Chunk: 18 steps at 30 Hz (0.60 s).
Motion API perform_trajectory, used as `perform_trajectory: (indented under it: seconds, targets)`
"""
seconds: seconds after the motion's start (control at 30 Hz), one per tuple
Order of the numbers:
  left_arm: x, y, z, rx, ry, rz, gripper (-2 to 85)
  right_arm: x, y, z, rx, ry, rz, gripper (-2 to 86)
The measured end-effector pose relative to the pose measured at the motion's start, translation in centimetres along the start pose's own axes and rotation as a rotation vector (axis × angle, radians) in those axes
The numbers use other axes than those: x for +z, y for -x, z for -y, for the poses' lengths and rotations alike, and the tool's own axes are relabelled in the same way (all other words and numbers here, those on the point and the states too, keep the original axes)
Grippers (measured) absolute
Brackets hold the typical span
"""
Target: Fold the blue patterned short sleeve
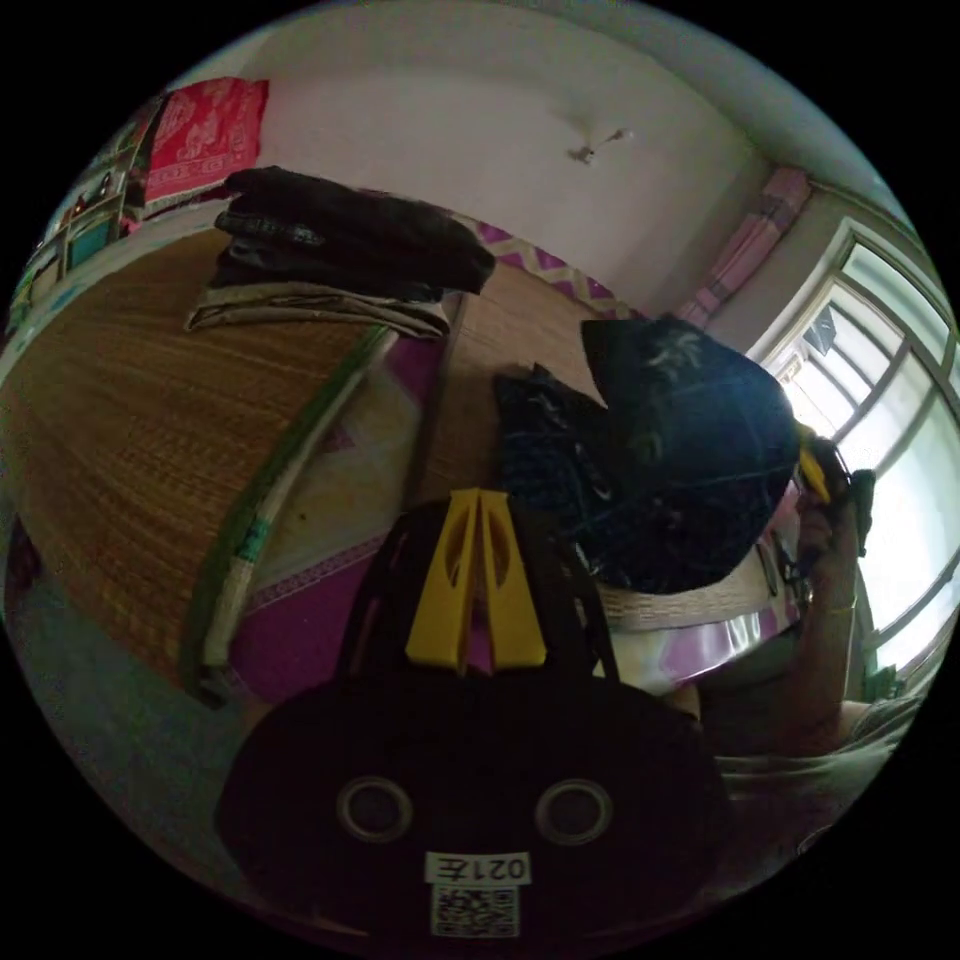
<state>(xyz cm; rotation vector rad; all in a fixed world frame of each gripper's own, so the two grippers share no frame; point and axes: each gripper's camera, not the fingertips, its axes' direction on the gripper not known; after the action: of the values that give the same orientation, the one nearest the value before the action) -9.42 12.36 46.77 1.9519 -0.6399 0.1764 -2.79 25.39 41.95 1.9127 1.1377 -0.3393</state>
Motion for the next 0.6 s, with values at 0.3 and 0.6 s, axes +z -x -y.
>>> perform_trajectory:
  seconds: [0.3,0.6]
  targets:
    - [8.4,-2.6,4.9,0.064,0.074,-0.050,-0.1,-19.7,-20.1,-13.9,0.512,-0.137,-0.069,2.7]
    - [14.0,-1.7,11.5,0.143,0.121,-0.030,3.9,-24.4,-22.1,-8.7,0.228,-0.065,-0.286,11.1]
